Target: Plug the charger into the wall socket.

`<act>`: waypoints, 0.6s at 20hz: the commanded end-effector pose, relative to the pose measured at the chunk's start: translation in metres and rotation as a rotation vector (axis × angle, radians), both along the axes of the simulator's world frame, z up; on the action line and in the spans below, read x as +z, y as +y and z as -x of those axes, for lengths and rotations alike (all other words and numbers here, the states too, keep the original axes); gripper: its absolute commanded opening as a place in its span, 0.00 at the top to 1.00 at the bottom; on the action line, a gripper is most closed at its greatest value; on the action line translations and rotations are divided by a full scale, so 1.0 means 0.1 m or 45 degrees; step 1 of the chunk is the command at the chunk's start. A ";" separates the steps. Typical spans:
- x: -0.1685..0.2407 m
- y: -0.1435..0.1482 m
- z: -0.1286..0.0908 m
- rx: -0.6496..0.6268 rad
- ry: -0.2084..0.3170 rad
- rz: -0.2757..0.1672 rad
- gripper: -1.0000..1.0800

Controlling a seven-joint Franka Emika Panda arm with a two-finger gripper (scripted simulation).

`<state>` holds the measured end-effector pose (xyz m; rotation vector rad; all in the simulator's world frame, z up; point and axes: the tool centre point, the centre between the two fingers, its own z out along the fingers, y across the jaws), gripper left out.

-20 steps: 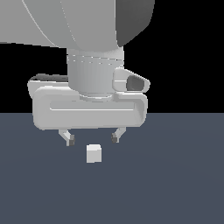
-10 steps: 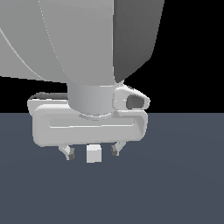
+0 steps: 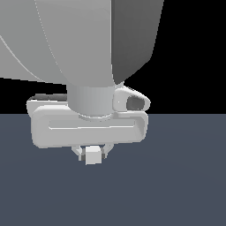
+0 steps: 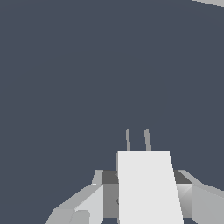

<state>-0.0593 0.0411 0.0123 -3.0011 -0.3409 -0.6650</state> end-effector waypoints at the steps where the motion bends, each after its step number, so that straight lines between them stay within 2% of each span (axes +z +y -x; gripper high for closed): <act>1: 0.00 0.00 0.00 0.001 0.001 0.000 1.00; 12: 0.15 0.02 -0.11 -0.097 -0.002 -0.004 1.00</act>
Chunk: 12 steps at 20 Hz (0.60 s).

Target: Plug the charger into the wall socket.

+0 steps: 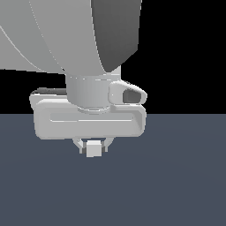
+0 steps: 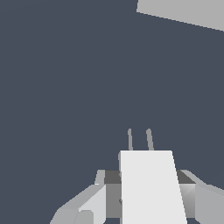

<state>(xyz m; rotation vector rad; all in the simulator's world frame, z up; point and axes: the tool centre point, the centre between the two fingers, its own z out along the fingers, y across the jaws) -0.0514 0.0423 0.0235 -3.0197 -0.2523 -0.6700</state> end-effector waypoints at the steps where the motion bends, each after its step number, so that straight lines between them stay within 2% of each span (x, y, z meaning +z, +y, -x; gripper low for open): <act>1: 0.06 0.01 -0.05 -0.039 -0.002 -0.002 1.00; 12: 0.41 0.00 -0.31 -0.265 -0.006 -0.008 1.00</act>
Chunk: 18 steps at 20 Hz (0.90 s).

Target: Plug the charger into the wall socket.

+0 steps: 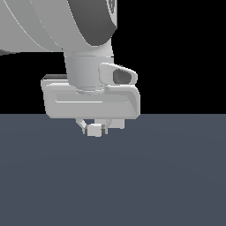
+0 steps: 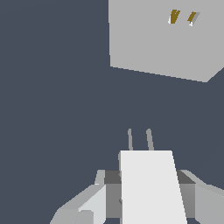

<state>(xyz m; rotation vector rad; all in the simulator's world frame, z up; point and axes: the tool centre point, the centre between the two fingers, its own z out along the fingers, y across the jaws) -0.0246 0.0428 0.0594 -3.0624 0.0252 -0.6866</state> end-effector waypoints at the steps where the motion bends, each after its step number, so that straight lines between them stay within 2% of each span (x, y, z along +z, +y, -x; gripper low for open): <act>1: 0.08 -0.01 -0.06 -0.054 -0.001 -0.002 1.00; 9: 0.29 -0.05 -0.22 -0.193 0.000 0.001 1.00; 18: 0.40 -0.10 -0.30 -0.279 0.004 0.006 1.00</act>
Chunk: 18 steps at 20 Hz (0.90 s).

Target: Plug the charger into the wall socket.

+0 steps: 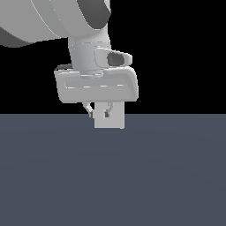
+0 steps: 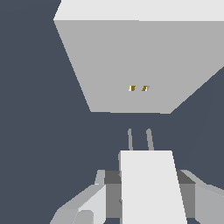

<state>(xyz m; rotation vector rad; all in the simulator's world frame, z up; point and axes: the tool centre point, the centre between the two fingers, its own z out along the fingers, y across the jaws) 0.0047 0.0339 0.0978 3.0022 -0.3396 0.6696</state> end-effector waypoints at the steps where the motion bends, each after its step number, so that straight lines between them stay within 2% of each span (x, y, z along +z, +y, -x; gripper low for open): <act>1: 0.02 -0.01 -0.02 -0.017 0.001 0.001 1.00; 12: 0.03 -0.02 -0.04 -0.025 0.002 0.002 1.00; 18: 0.03 -0.06 -0.18 -0.025 0.003 0.001 1.00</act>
